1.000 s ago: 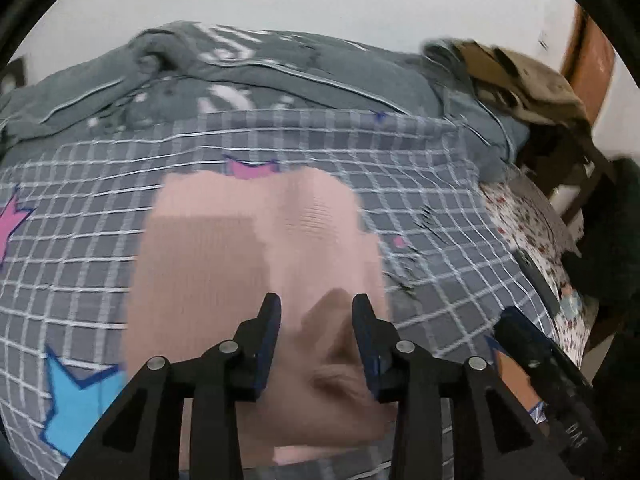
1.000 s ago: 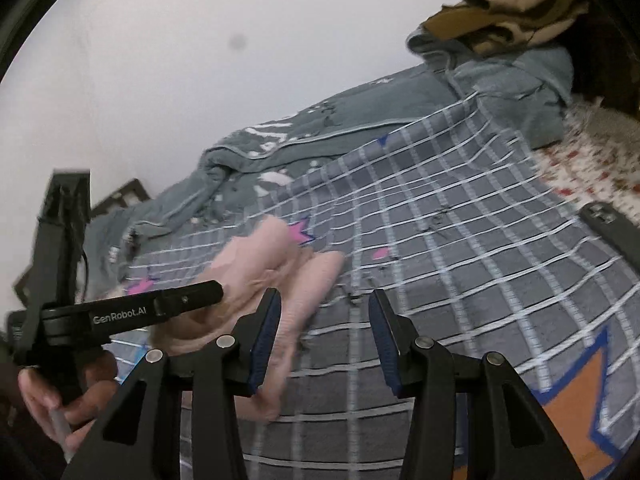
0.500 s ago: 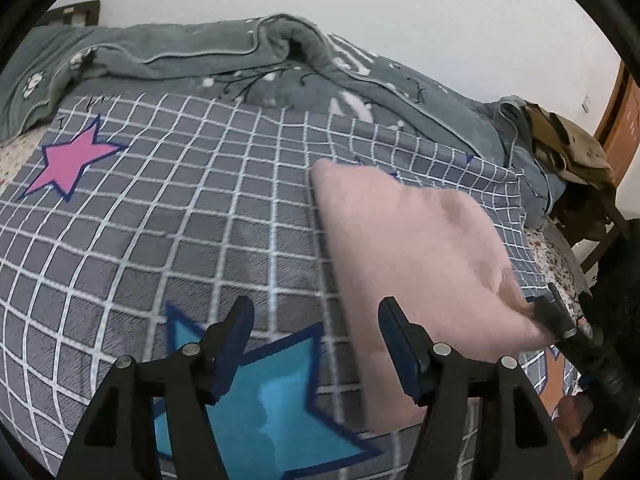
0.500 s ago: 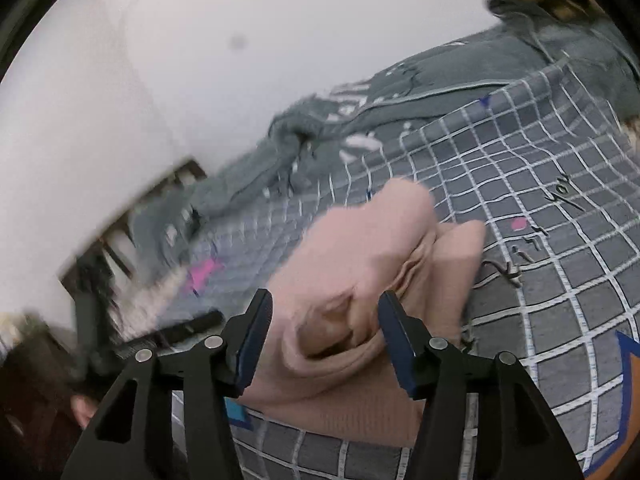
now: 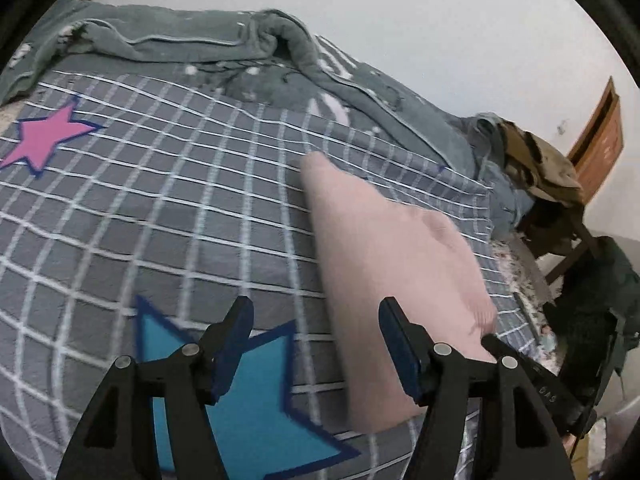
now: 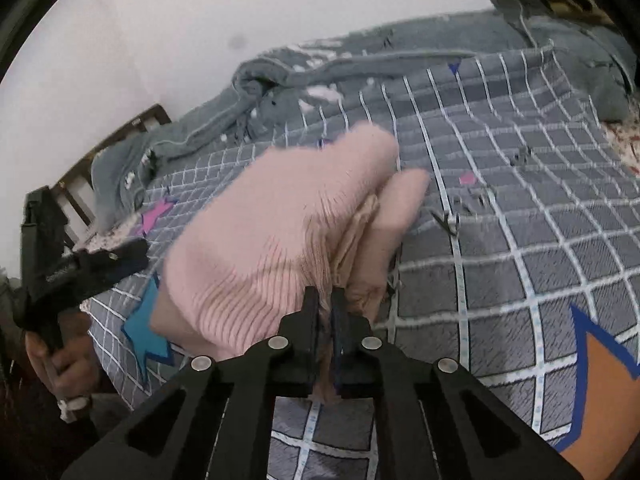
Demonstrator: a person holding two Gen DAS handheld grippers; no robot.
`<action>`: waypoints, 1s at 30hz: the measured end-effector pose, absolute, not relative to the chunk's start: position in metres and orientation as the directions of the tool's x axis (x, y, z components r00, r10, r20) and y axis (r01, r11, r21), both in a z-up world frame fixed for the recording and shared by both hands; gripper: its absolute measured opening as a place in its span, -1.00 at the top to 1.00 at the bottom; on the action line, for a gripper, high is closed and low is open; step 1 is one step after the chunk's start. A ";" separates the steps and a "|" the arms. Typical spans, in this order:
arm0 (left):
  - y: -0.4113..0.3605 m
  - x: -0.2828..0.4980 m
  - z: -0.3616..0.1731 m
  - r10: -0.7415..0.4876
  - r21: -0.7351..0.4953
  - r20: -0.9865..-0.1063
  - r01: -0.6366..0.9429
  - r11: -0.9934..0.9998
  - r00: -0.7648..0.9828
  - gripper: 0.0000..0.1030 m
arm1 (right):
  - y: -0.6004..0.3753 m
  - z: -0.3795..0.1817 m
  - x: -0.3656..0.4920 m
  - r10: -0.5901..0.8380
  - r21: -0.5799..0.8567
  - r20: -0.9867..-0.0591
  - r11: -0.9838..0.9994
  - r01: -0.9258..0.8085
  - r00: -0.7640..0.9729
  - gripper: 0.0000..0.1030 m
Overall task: Fold small clothes
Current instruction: 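Grasp the sweater edge with the right tool, fold it over, release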
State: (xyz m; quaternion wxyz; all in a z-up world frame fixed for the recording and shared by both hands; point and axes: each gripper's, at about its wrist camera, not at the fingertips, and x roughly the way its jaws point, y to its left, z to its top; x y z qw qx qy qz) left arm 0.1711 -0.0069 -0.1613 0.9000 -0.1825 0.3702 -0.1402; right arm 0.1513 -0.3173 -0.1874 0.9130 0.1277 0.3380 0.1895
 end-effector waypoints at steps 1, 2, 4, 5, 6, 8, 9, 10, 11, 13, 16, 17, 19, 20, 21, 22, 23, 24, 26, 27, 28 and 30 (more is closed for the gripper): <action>-0.010 0.174 -0.162 -0.395 -0.428 -0.612 0.133 0.894 0.685 -0.22 | -0.320 -0.181 0.148 0.442 0.372 -0.535 0.888 -0.269 0.720 0.75; -0.013 0.176 -0.162 -0.393 -0.414 -0.610 0.145 0.898 0.688 -0.22 | -0.321 -0.177 0.148 0.445 0.378 -0.512 0.885 -0.273 0.735 0.62; -0.016 0.180 -0.161 -0.373 -0.380 -0.609 0.155 0.912 0.700 -0.22 | -0.319 -0.171 0.150 0.438 0.374 -0.484 0.886 -0.273 0.758 0.39; -0.019 0.184 -0.161 -0.359 -0.357 -0.610 0.159 0.920 0.707 -0.23 | -0.317 -0.170 0.154 0.433 0.372 -0.480 0.888 -0.269 0.763 0.31; -0.020 0.186 -0.160 -0.353 -0.344 -0.610 0.164 0.924 0.710 -0.23 | -0.313 -0.169 0.160 0.425 0.373 -0.481 0.891 -0.260 0.767 0.28; -0.022 0.190 -0.160 -0.353 -0.326 -0.602 0.184 0.928 0.716 -0.23 | -0.308 -0.172 0.177 0.409 0.377 -0.500 0.896 -0.233 0.763 0.22; -0.022 0.190 -0.160 -0.356 -0.324 -0.597 0.190 0.927 0.719 -0.23 | -0.305 -0.173 0.185 0.404 0.381 -0.512 0.898 -0.222 0.758 0.21; -0.022 0.189 -0.161 -0.365 -0.325 -0.588 0.202 0.924 0.722 -0.25 | -0.302 -0.174 0.193 0.399 0.385 -0.524 0.899 -0.209 0.752 0.17; -0.021 0.189 -0.162 -0.371 -0.327 -0.584 0.209 0.922 0.722 -0.25 | -0.299 -0.176 0.201 0.396 0.393 -0.535 0.899 -0.195 0.746 0.14; -0.021 0.189 -0.166 -0.385 -0.329 -0.581 0.226 0.917 0.717 -0.26 | -0.293 -0.182 0.212 0.369 0.387 -0.561 0.908 -0.160 0.741 0.16; -0.019 0.187 -0.167 -0.422 -0.353 -0.571 0.253 0.901 0.705 -0.26 | -0.292 -0.175 0.197 0.353 0.354 -0.506 0.917 -0.183 0.787 0.65; -0.018 0.185 -0.166 -0.437 -0.366 -0.567 0.261 0.893 0.698 -0.26 | -0.295 -0.171 0.190 0.368 0.365 -0.476 0.909 -0.201 0.799 0.66; -0.019 0.182 -0.164 -0.463 -0.377 -0.557 0.287 0.881 0.690 -0.29 | -0.309 -0.164 0.169 0.365 0.378 -0.411 0.902 -0.207 0.835 0.66; -0.022 0.178 -0.162 -0.476 -0.374 -0.553 0.307 0.875 0.684 -0.30 | -0.311 -0.166 0.168 0.345 0.364 -0.414 0.911 -0.194 0.842 0.64; -0.025 0.175 -0.162 -0.481 -0.367 -0.553 0.319 0.874 0.680 -0.32 | -0.312 -0.172 0.174 0.311 0.343 -0.457 0.926 -0.157 0.833 0.62; -0.030 0.171 -0.162 -0.481 -0.351 -0.557 0.333 0.875 0.677 -0.33 | -0.313 -0.180 0.184 0.300 0.344 -0.509 0.930 -0.128 0.807 0.55; -0.034 0.167 -0.162 -0.482 -0.341 -0.561 0.342 0.875 0.674 -0.33 | -0.314 -0.190 0.192 0.323 0.373 -0.544 0.920 -0.122 0.775 0.45; -0.036 0.164 -0.163 -0.483 -0.335 -0.563 0.350 0.875 0.671 -0.33 | -0.316 -0.194 0.194 0.348 0.406 -0.542 0.905 -0.125 0.765 0.40; -0.043 0.154 -0.164 -0.482 -0.311 -0.570 0.369 0.876 0.665 -0.33 | -0.317 -0.190 0.188 0.345 0.405 -0.532 0.906 -0.126 0.773 0.21; -0.044 0.151 -0.165 -0.481 -0.300 -0.572 0.375 0.877 0.664 -0.33 | -0.317 -0.186 0.182 0.336 0.384 -0.527 0.913 -0.134 0.780 0.21; -0.047 0.146 -0.165 -0.476 -0.282 -0.575 0.385 0.879 0.665 -0.33 | -0.317 -0.181 0.173 0.326 0.362 -0.516 0.921 -0.143 0.792 0.21; -0.052 0.136 -0.167 -0.454 -0.235 -0.589 0.396 0.888 0.669 -0.33 | -0.316 -0.177 0.159 0.329 0.342 -0.500 0.925 -0.166 0.801 0.20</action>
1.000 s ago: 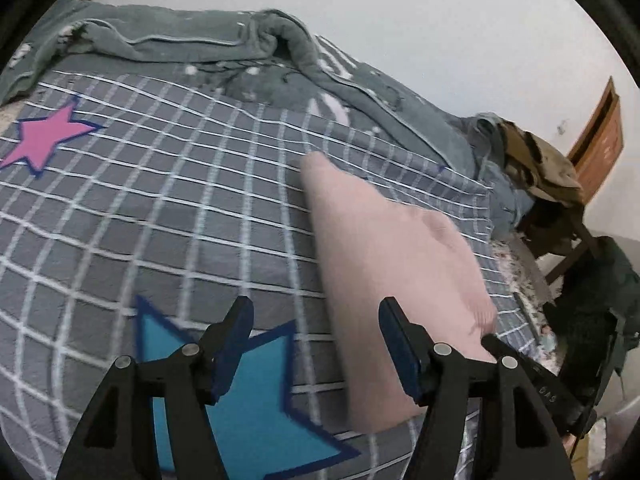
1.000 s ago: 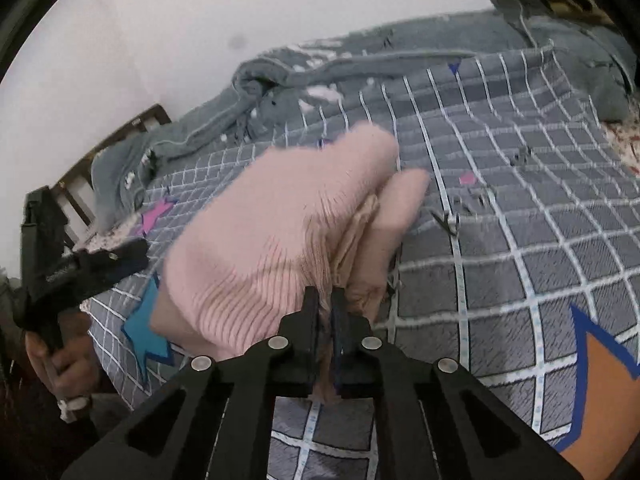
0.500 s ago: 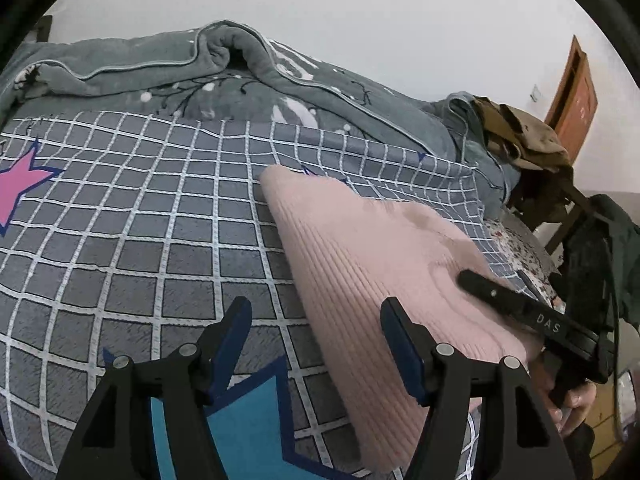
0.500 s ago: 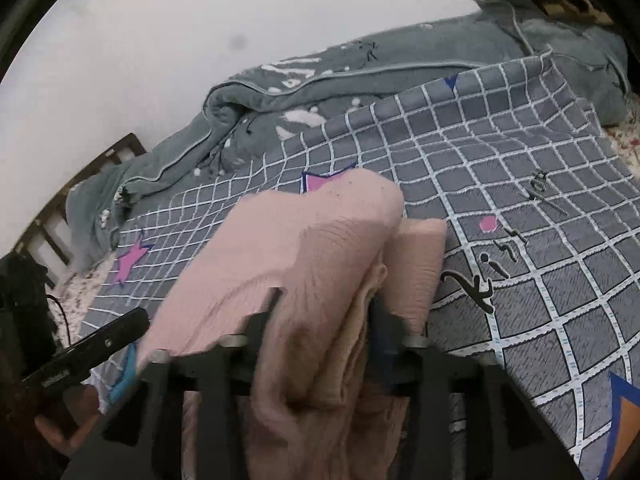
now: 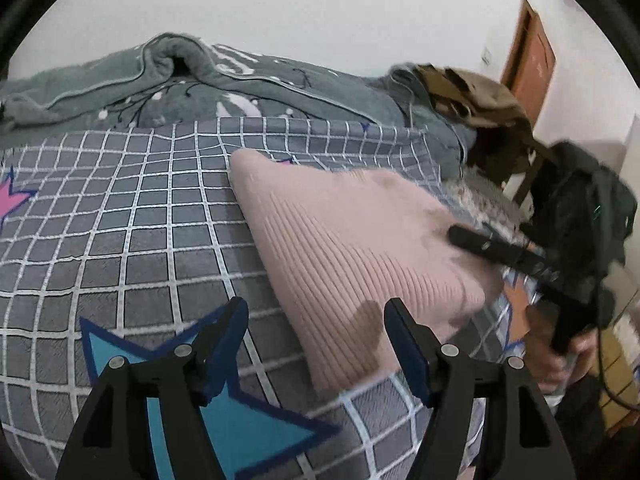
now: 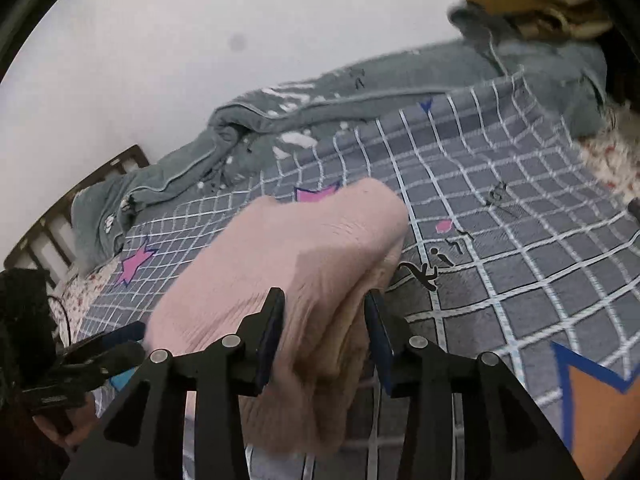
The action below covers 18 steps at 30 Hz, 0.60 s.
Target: Fold small clothes
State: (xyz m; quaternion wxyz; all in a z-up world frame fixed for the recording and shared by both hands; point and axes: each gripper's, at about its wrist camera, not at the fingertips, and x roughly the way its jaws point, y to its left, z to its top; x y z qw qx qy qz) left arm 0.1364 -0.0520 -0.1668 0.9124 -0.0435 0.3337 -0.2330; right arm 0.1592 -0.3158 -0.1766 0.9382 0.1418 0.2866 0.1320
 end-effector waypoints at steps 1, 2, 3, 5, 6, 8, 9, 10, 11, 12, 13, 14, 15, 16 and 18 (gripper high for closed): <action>-0.054 0.132 -0.168 -0.438 -0.213 -0.598 0.394 0.894 0.671 -0.33 | -0.314 -0.176 0.152 0.337 0.333 -0.497 0.925 -0.183 0.800 0.20; -0.058 0.127 -0.171 -0.430 -0.196 -0.606 0.398 0.896 0.669 -0.33 | -0.312 -0.176 0.143 0.338 0.319 -0.495 0.927 -0.195 0.801 0.20; -0.058 0.124 -0.173 -0.432 -0.193 -0.608 0.403 0.894 0.666 -0.33 | -0.309 -0.176 0.136 0.335 0.308 -0.493 0.930 -0.199 0.803 0.20; -0.064 0.119 -0.177 -0.425 -0.176 -0.620 0.412 0.894 0.659 -0.33 | -0.309 -0.182 0.127 0.334 0.296 -0.495 0.933 -0.205 0.802 0.20; -0.066 0.117 -0.179 -0.417 -0.165 -0.625 0.411 0.897 0.660 -0.33 | -0.308 -0.186 0.125 0.329 0.292 -0.503 0.935 -0.201 0.799 0.20; -0.071 0.115 -0.182 -0.400 -0.145 -0.633 0.407 0.902 0.662 -0.33 | -0.307 -0.191 0.121 0.323 0.292 -0.510 0.937 -0.193 0.797 0.20; -0.072 0.115 -0.183 -0.397 -0.142 -0.637 0.405 0.903 0.661 -0.33 | -0.308 -0.192 0.120 0.327 0.294 -0.508 0.935 -0.196 0.797 0.20; -0.073 0.115 -0.185 -0.393 -0.142 -0.641 0.402 0.904 0.659 -0.33 | -0.308 -0.192 0.118 0.329 0.296 -0.503 0.934 -0.199 0.799 0.20; -0.073 0.115 -0.186 -0.392 -0.143 -0.643 0.400 0.905 0.658 -0.33 | -0.308 -0.192 0.116 0.333 0.298 -0.495 0.933 -0.203 0.803 0.20; -0.074 0.115 -0.187 -0.389 -0.145 -0.646 0.396 0.907 0.657 -0.33 | -0.309 -0.192 0.114 0.341 0.303 -0.488 0.930 -0.210 0.803 0.20; -0.073 0.116 -0.188 -0.386 -0.147 -0.649 0.389 0.909 0.656 -0.33 | -0.309 -0.193 0.113 0.346 0.308 -0.485 0.927 -0.213 0.803 0.20; -0.073 0.116 -0.189 -0.384 -0.149 -0.651 0.385 0.911 0.655 -0.33 | -0.310 -0.194 0.111 0.350 0.315 -0.480 0.924 -0.214 0.805 0.20; -0.073 0.117 -0.190 -0.380 -0.148 -0.653 0.381 0.913 0.656 -0.33 | -0.310 -0.195 0.111 0.353 0.321 -0.477 0.923 -0.214 0.805 0.20; -0.072 0.117 -0.190 -0.374 -0.147 -0.654 0.375 0.915 0.657 -0.33 | -0.310 -0.196 0.110 0.356 0.326 -0.475 0.921 -0.214 0.805 0.20; -0.071 0.118 -0.191 -0.372 -0.149 -0.654 0.370 0.917 0.659 -0.33 | -0.308 -0.196 0.109 0.358 0.330 -0.471 0.919 -0.216 0.806 0.20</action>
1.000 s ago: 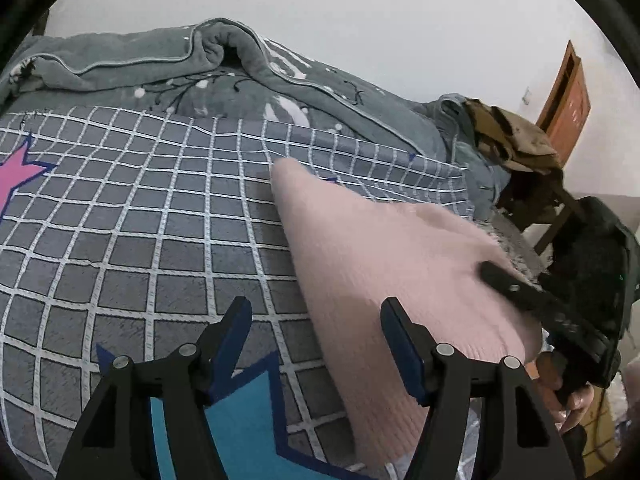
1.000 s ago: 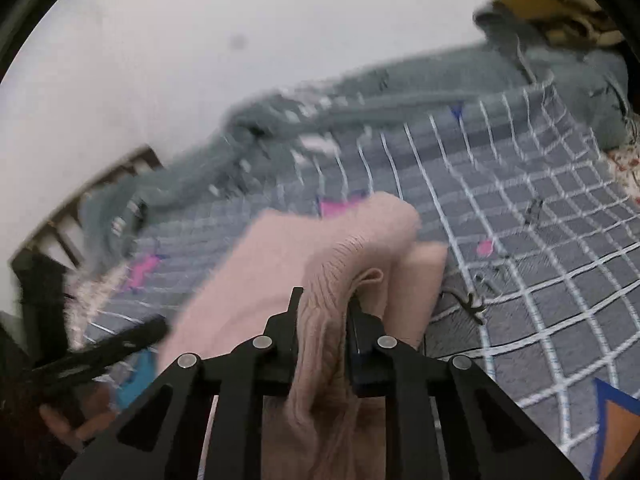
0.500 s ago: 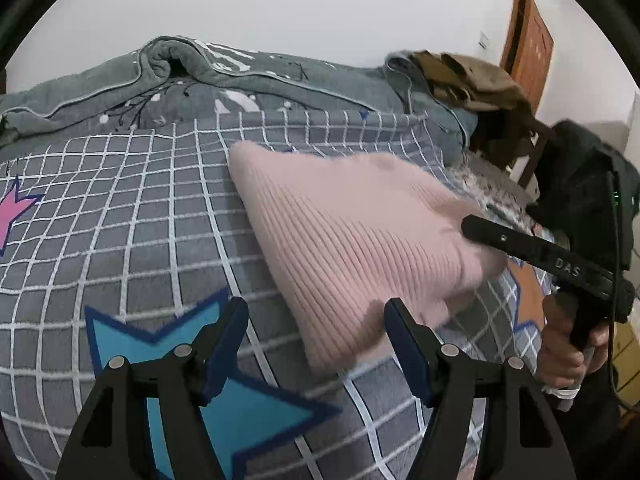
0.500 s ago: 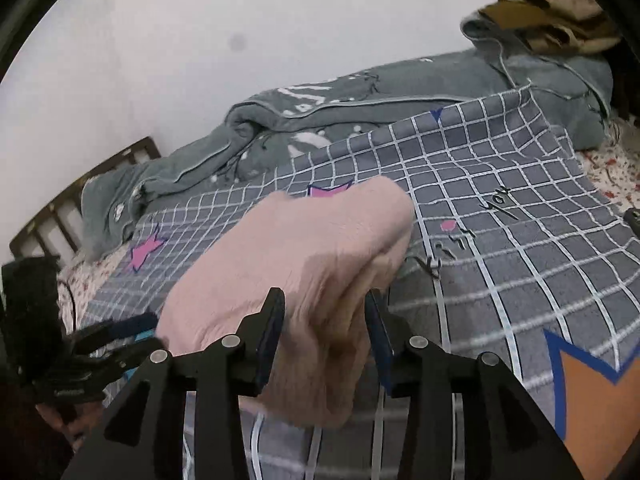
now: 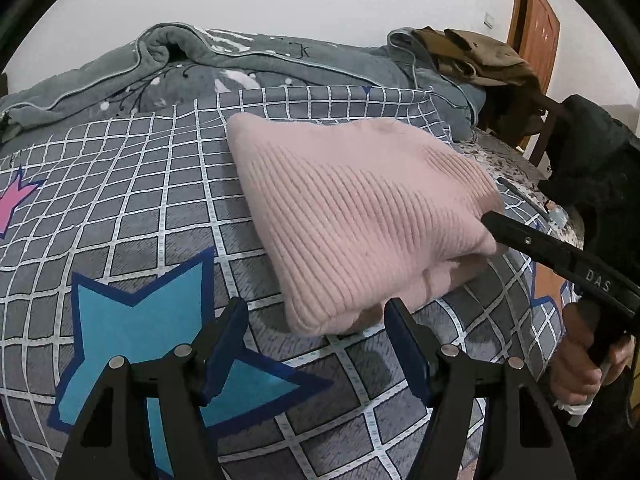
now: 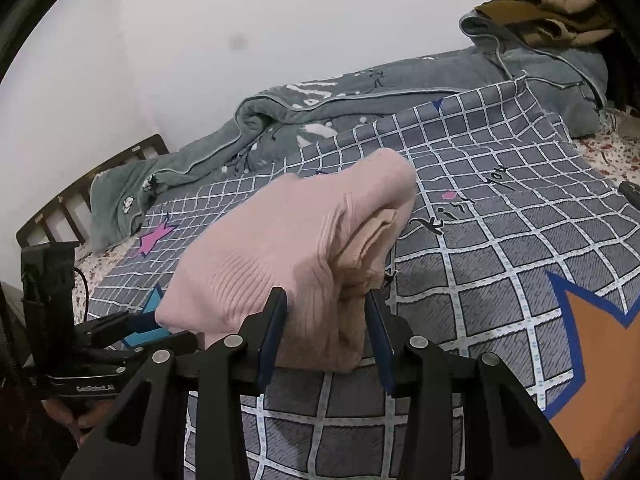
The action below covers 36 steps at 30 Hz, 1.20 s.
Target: Fold small clothes
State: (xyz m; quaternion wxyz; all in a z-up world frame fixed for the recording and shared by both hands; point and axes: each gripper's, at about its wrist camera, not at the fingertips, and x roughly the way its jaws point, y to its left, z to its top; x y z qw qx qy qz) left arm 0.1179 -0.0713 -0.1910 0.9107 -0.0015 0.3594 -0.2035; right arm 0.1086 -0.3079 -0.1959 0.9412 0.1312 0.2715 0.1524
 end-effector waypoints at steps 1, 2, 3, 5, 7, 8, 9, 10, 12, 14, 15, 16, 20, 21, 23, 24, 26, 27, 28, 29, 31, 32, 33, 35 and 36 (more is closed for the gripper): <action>-0.070 0.118 -0.191 -0.370 -0.151 -0.654 0.366 0.918 0.660 -0.33 | -0.307 -0.196 0.108 0.360 0.331 -0.469 0.918 -0.218 0.806 0.20; -0.070 0.118 -0.191 -0.370 -0.151 -0.654 0.365 0.919 0.660 -0.33 | -0.307 -0.196 0.108 0.361 0.331 -0.469 0.918 -0.219 0.806 0.20; -0.070 0.119 -0.191 -0.370 -0.153 -0.654 0.364 0.919 0.660 -0.33 | -0.306 -0.197 0.108 0.362 0.331 -0.468 0.918 -0.220 0.807 0.20; -0.070 0.120 -0.192 -0.369 -0.153 -0.655 0.361 0.920 0.660 -0.33 | -0.305 -0.197 0.109 0.362 0.330 -0.468 0.918 -0.221 0.806 0.20; -0.071 0.121 -0.193 -0.365 -0.151 -0.657 0.360 0.921 0.659 -0.33 | -0.304 -0.198 0.109 0.365 0.333 -0.467 0.916 -0.223 0.805 0.20; -0.072 0.121 -0.193 -0.363 -0.148 -0.658 0.358 0.922 0.660 -0.33 | -0.304 -0.198 0.109 0.367 0.334 -0.467 0.916 -0.224 0.805 0.20; -0.072 0.121 -0.193 -0.361 -0.147 -0.659 0.358 0.922 0.660 -0.33 | -0.304 -0.198 0.110 0.368 0.334 -0.467 0.915 -0.225 0.804 0.20; -0.072 0.122 -0.194 -0.357 -0.145 -0.662 0.355 0.923 0.659 -0.33 | -0.303 -0.198 0.109 0.367 0.333 -0.467 0.916 -0.225 0.805 0.21; -0.073 0.122 -0.195 -0.352 -0.143 -0.664 0.351 0.926 0.660 -0.33 | -0.303 -0.198 0.109 0.365 0.329 -0.467 0.917 -0.225 0.806 0.21; -0.073 0.124 -0.196 -0.348 -0.143 -0.664 0.345 0.928 0.662 -0.33 | -0.302 -0.198 0.109 0.365 0.328 -0.468 0.918 -0.225 0.805 0.24; -0.073 0.124 -0.196 -0.346 -0.143 -0.663 0.341 0.929 0.664 -0.33 | -0.301 -0.199 0.110 0.365 0.329 -0.471 0.917 -0.225 0.803 0.26; -0.074 0.124 -0.197 -0.343 -0.142 -0.661 0.337 0.931 0.668 -0.33 | -0.300 -0.199 0.110 0.365 0.328 -0.473 0.918 -0.224 0.802 0.27; -0.073 0.123 -0.200 -0.334 -0.153 -0.644 0.312 0.938 0.688 -0.32 | -0.293 -0.201 0.110 0.346 0.307 -0.482 0.927 -0.214 0.805 0.40; -0.073 0.123 -0.200 -0.334 -0.153 -0.638 0.311 0.938 0.694 -0.15 | -0.292 -0.202 0.110 0.345 0.305 -0.484 0.928 -0.215 0.804 0.44; -0.072 0.119 -0.198 -0.366 -0.169 -0.619 0.337 0.926 0.695 0.39 | -0.289 -0.202 0.109 0.333 0.289 -0.487 0.934 -0.211 0.808 0.69; -0.071 0.119 -0.197 -0.371 -0.171 -0.615 0.341 0.924 0.696 0.52 | -0.289 -0.201 0.109 0.327 0.282 -0.484 0.936 -0.210 0.812 0.79; -0.066 0.116 -0.194 -0.383 -0.174 -0.594 0.351 0.920 0.707 0.61 | -0.294 -0.197 0.104 0.311 0.278 -0.459 0.940 -0.198 0.833 0.89; -0.064 0.115 -0.193 -0.389 -0.178 -0.593 0.357 0.917 0.705 0.64 | -0.300 -0.195 0.101 0.314 0.293 -0.441 0.936 -0.196 0.841 0.90; -0.062 0.115 -0.192 -0.398 -0.188 -0.591 0.360 0.914 0.702 0.66 | -0.305 -0.194 0.100 0.327 0.312 -0.430 0.928 -0.202 0.842 0.90; -0.059 0.115 -0.192 -0.411 -0.206 -0.585 0.362 0.909 0.699 0.68 | -0.309 -0.193 0.100 0.342 0.331 -0.426 0.921 -0.208 0.838 0.90; -0.056 0.114 -0.191 -0.410 -0.220 -0.581 0.349 0.911 0.703 0.74 | -0.312 -0.195 0.102 0.342 0.338 -0.436 0.919 -0.201 0.833 0.90; -0.055 0.115 -0.192 -0.416 -0.227 -0.583 0.351 0.908 0.698 0.74 | -0.309 -0.197 0.103 0.330 0.320 -0.449 0.927 -0.196 0.831 0.90; -0.055 0.115 -0.193 -0.420 -0.232 -0.586 0.353 0.906 0.693 0.73 | -0.307 -0.198 0.104 0.325 0.306 -0.457 0.931 -0.197 0.828 0.90; -0.056 0.114 -0.193 -0.417 -0.223 -0.590 0.357 0.907 0.692 0.72 | -0.304 -0.198 0.104 0.329 0.294 -0.466 0.933 -0.207 0.821 0.88; -0.055 0.113 -0.193 -0.417 -0.220 -0.591 0.360 0.907 0.690 0.70 | -0.304 -0.198 0.104 0.336 0.294 -0.466 0.931 -0.214 0.818 0.87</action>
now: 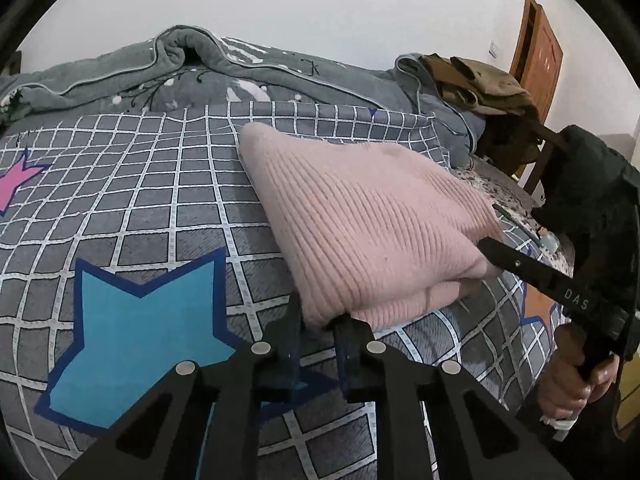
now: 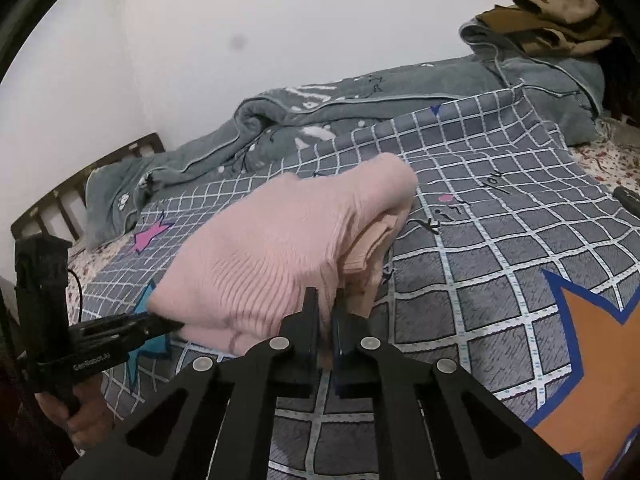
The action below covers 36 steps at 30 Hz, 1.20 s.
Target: Fold small clothes
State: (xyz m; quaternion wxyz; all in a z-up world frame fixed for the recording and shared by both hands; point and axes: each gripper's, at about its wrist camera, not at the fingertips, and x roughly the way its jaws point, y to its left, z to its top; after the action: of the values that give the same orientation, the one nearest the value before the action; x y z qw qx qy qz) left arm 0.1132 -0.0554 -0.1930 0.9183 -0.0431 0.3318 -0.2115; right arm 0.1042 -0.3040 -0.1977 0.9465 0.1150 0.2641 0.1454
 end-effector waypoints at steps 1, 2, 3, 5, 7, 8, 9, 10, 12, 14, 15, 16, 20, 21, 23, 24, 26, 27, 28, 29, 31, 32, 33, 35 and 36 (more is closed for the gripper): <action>-0.055 0.112 -0.192 -0.418 -0.214 -0.594 0.366 0.906 0.688 0.67 | -0.305 -0.197 0.104 0.342 0.298 -0.465 0.929 -0.219 0.816 0.82; -0.053 0.111 -0.190 -0.425 -0.215 -0.591 0.374 0.902 0.686 0.65 | -0.306 -0.197 0.104 0.349 0.306 -0.462 0.926 -0.223 0.815 0.82; -0.051 0.110 -0.189 -0.429 -0.217 -0.588 0.377 0.900 0.685 0.61 | -0.308 -0.196 0.104 0.360 0.320 -0.454 0.920 -0.228 0.815 0.81; -0.046 0.108 -0.189 -0.440 -0.231 -0.584 0.381 0.895 0.682 0.50 | -0.311 -0.195 0.102 0.367 0.333 -0.446 0.915 -0.230 0.816 0.72; -0.041 0.105 -0.189 -0.442 -0.236 -0.581 0.378 0.895 0.684 0.42 | -0.312 -0.194 0.102 0.363 0.330 -0.442 0.916 -0.227 0.820 0.66; -0.039 0.103 -0.189 -0.444 -0.238 -0.579 0.379 0.894 0.684 0.41 | -0.312 -0.193 0.103 0.363 0.332 -0.440 0.916 -0.228 0.821 0.66; -0.036 0.100 -0.189 -0.443 -0.241 -0.577 0.376 0.895 0.686 0.36 | -0.313 -0.192 0.102 0.367 0.336 -0.436 0.914 -0.229 0.822 0.66; -0.034 0.099 -0.188 -0.440 -0.242 -0.575 0.370 0.897 0.690 0.31 | -0.313 -0.191 0.102 0.371 0.342 -0.431 0.911 -0.231 0.823 0.65; -0.029 0.096 -0.186 -0.436 -0.252 -0.567 0.357 0.900 0.699 0.30 | -0.312 -0.187 0.102 0.375 0.349 -0.420 0.907 -0.234 0.826 0.59; -0.020 0.094 -0.182 -0.435 -0.278 -0.559 0.334 0.900 0.706 0.28 | -0.310 -0.182 0.103 0.371 0.344 -0.408 0.909 -0.237 0.834 0.39; -0.018 0.094 -0.181 -0.436 -0.286 -0.557 0.329 0.900 0.707 0.28 | -0.309 -0.178 0.106 0.365 0.336 -0.403 0.912 -0.235 0.839 0.35; -0.015 0.095 -0.177 -0.435 -0.296 -0.554 0.320 0.900 0.710 0.24 | -0.308 -0.174 0.109 0.358 0.330 -0.400 0.915 -0.232 0.844 0.34; -0.013 0.108 -0.157 -0.432 -0.299 -0.522 0.317 0.900 0.735 -0.19 | -0.307 -0.161 0.129 0.322 0.322 -0.408 0.926 -0.196 0.854 0.33; -0.015 0.111 -0.153 -0.431 -0.292 -0.519 0.321 0.901 0.738 -0.20 | -0.305 -0.160 0.138 0.300 0.309 -0.432 0.935 -0.173 0.850 0.33; -0.021 0.126 -0.141 -0.419 -0.267 -0.517 0.324 0.908 0.746 -0.20 | -0.301 -0.166 0.158 0.265 0.285 -0.498 0.949 -0.133 0.826 0.33; -0.023 0.132 -0.137 -0.416 -0.261 -0.516 0.325 0.909 0.748 -0.20 | -0.298 -0.173 0.170 0.251 0.276 -0.537 0.954 -0.113 0.805 0.33; -0.028 0.152 -0.130 -0.404 -0.251 -0.523 0.318 0.914 0.750 -0.20 | -0.299 -0.183 0.183 0.285 0.312 -0.555 0.942 -0.122 0.781 0.73; -0.029 0.158 -0.129 -0.403 -0.250 -0.526 0.316 0.915 0.749 -0.20 | -0.302 -0.181 0.178 0.307 0.338 -0.521 0.931 -0.138 0.796 0.73; -0.031 0.165 -0.127 -0.403 -0.251 -0.530 0.316 0.915 0.746 -0.20 | -0.306 -0.176 0.170 0.329 0.355 -0.473 0.920 -0.165 0.818 0.74; -0.032 0.173 -0.127 -0.402 -0.250 -0.537 0.315 0.915 0.742 -0.20 | -0.312 -0.170 0.159 0.357 0.373 -0.412 0.906 -0.203 0.838 0.74; -0.036 0.190 -0.129 -0.409 -0.258 -0.555 0.318 0.912 0.724 -0.20 | -0.320 -0.175 0.158 0.337 0.390 -0.417 0.905 -0.169 0.844 0.73; -0.037 0.195 -0.130 -0.419 -0.265 -0.561 0.324 0.908 0.714 -0.21 | -0.319 -0.184 0.167 0.325 0.388 -0.474 0.911 -0.137 0.818 0.71; -0.040 0.203 -0.133 -0.430 -0.275 -0.573 0.330 0.903 0.698 -0.23 | -0.318 -0.194 0.177 0.325 0.385 -0.528 0.915 -0.120 0.785 0.69; -0.044 0.214 -0.138 -0.436 -0.284 -0.592 0.331 0.900 0.678 -0.23 | -0.323 -0.195 0.182 0.330 0.413 -0.530 0.905 -0.102 0.782 0.37; -0.045 0.219 -0.141 -0.443 -0.289 -0.599 0.336 0.897 0.667 -0.23 | -0.324 -0.188 0.183 0.322 0.406 -0.526 0.908 -0.100 0.787 0.27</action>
State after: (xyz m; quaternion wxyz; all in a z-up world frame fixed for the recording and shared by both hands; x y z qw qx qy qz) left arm 0.2190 -0.0454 -0.1409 0.9098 -0.0772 0.3472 -0.2138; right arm 0.1828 -0.3241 -0.1881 0.9278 0.1813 0.3055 0.1138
